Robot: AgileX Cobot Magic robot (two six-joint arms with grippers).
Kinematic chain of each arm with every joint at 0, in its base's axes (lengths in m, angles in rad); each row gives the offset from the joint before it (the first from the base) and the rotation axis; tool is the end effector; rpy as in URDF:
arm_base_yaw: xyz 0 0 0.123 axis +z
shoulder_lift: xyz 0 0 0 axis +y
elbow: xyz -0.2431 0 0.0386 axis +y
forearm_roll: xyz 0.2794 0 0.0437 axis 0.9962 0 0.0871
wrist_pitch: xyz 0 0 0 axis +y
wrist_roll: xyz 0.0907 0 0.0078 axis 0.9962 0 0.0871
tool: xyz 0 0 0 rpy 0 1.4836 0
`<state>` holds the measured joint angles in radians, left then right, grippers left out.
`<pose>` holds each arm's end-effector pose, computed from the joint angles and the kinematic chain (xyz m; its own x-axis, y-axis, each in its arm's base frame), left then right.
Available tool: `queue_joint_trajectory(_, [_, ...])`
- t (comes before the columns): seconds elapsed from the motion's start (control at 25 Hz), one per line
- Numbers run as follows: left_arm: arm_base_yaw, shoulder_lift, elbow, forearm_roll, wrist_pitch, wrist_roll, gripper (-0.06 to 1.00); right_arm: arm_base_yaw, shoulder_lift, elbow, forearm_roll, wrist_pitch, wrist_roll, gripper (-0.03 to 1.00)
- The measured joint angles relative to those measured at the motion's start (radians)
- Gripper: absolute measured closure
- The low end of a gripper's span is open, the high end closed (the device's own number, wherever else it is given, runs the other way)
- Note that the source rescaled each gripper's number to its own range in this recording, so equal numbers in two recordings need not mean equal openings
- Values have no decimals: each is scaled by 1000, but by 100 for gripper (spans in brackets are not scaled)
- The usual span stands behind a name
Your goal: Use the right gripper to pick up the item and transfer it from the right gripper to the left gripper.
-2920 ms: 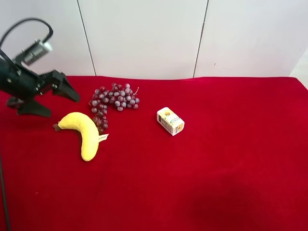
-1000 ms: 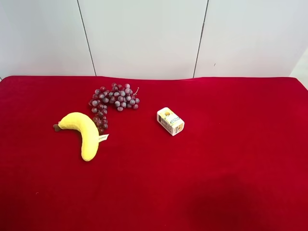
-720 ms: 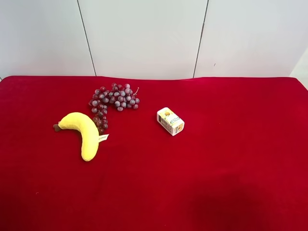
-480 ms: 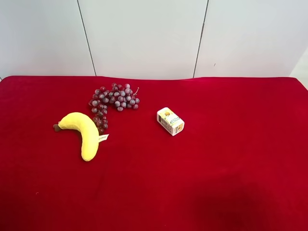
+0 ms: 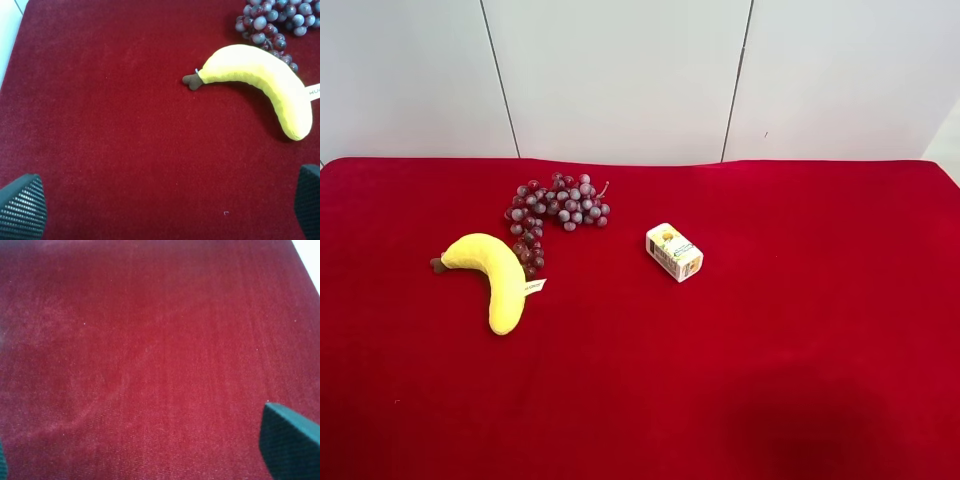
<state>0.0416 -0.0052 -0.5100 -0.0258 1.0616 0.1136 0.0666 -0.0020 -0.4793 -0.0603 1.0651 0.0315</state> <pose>0.0599 0.0004 0.2956 -0.4426 0.0825 -0.8929 0.0234 0.9965 0.0805 0.0643 -0.0005 0.2858 -0.4748 -0.0294 -0.8796 -0.0191 0.9996 -0.0231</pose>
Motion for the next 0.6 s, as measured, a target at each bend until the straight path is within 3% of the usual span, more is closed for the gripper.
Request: queue_joint_trajectory(0.6, [0, 0, 0, 0, 0, 0, -6, 0, 0, 0, 0, 0, 0, -3])
